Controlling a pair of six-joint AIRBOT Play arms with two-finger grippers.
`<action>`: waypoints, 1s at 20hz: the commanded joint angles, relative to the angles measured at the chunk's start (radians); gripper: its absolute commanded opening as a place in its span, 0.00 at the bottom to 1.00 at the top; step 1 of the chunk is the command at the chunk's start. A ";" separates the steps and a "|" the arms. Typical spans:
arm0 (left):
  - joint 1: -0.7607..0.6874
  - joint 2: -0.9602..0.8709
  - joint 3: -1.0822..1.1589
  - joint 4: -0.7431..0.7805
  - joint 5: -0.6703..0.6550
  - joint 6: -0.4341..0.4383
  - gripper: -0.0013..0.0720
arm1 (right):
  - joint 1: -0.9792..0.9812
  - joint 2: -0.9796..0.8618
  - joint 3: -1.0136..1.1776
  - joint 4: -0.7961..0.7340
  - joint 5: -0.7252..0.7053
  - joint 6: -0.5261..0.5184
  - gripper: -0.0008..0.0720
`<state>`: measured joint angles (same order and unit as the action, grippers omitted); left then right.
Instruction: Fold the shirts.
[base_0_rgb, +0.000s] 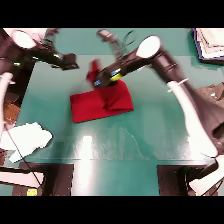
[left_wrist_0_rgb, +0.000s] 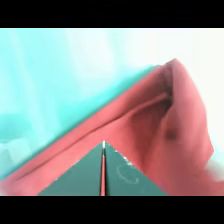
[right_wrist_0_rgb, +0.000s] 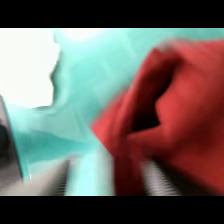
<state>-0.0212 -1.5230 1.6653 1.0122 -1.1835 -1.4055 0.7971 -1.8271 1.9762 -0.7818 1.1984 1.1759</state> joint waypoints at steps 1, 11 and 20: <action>0.123 0.105 0.001 0.015 -0.051 0.009 0.05 | 0.122 -0.123 0.081 0.075 -0.060 -0.093 0.89; 0.108 0.134 0.000 0.012 -0.135 0.032 0.05 | -0.277 0.181 -0.344 -0.188 0.158 0.031 0.74; 0.008 0.129 0.000 0.006 -0.080 0.079 0.05 | -0.544 0.015 -0.558 0.109 0.066 0.031 0.97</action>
<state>0.0154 -1.3941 1.6653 1.0195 -1.2816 -1.3445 0.2901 -1.7420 1.4483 -0.7940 1.2827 1.2026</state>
